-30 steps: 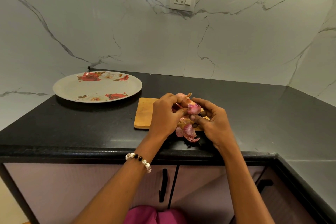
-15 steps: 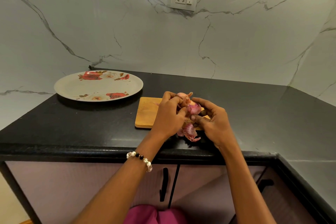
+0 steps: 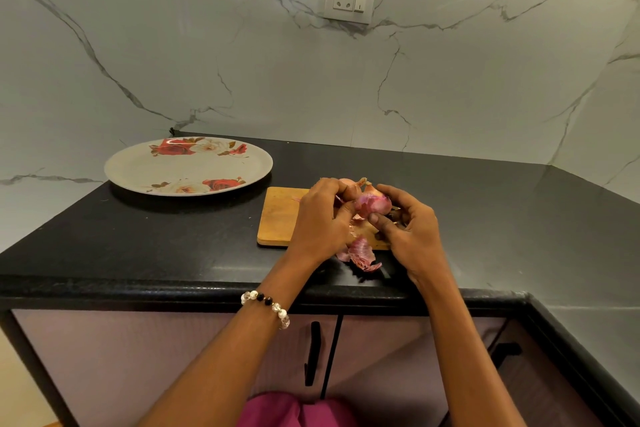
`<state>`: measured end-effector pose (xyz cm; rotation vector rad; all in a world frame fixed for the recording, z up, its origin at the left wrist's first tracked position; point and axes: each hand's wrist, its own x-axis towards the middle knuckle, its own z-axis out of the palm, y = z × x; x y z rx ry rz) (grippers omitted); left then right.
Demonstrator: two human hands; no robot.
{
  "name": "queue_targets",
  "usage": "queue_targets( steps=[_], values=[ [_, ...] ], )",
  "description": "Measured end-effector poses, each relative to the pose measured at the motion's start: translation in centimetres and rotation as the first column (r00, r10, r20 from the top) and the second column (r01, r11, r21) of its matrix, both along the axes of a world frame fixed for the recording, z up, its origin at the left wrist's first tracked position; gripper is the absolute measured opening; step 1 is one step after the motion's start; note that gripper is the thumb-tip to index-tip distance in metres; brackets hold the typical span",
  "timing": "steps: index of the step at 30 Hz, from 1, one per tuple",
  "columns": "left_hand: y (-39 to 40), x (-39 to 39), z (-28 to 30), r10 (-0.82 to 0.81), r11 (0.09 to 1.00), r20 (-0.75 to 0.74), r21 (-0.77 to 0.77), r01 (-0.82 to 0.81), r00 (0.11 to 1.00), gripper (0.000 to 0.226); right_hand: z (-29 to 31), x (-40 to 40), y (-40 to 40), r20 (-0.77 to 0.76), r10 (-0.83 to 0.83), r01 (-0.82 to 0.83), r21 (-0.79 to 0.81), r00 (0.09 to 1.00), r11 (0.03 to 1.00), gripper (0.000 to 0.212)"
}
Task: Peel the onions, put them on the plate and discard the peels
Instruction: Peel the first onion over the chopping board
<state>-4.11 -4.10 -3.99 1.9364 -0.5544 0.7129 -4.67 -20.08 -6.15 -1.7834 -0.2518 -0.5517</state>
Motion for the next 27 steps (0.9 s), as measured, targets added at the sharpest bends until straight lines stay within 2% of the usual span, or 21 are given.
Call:
queue_targets(
  steps=[7, 12, 16, 27],
  values=[
    [0.22, 0.24, -0.22, 0.036, 0.999, 0.060, -0.037, -0.034, 0.998, 0.022, 0.08, -0.06, 0.14, 0.007, 0.031, -0.031, -0.016, 0.999, 0.999, 0.050],
    [0.21, 0.21, -0.25, 0.002, 1.000, 0.100, -0.022, 0.000, 0.995, 0.020, 0.03, -0.12, 0.09, -0.010, 0.067, -0.067, 0.038, 0.998, 0.997, 0.048],
    [0.17, 0.20, -0.24, 0.004, 1.000, 0.102, -0.007, -0.003, 0.995, 0.017, -0.05, -0.02, 0.03, -0.005, 0.075, -0.075, 0.019, 0.997, 0.997, 0.048],
    [0.16, 0.20, -0.24, 0.057, 0.998, 0.138, 0.007, -0.059, 0.989, 0.015, 0.07, -0.01, 0.09, -0.013, 0.100, -0.100, 0.043, 0.995, 0.994, 0.047]
  ],
)
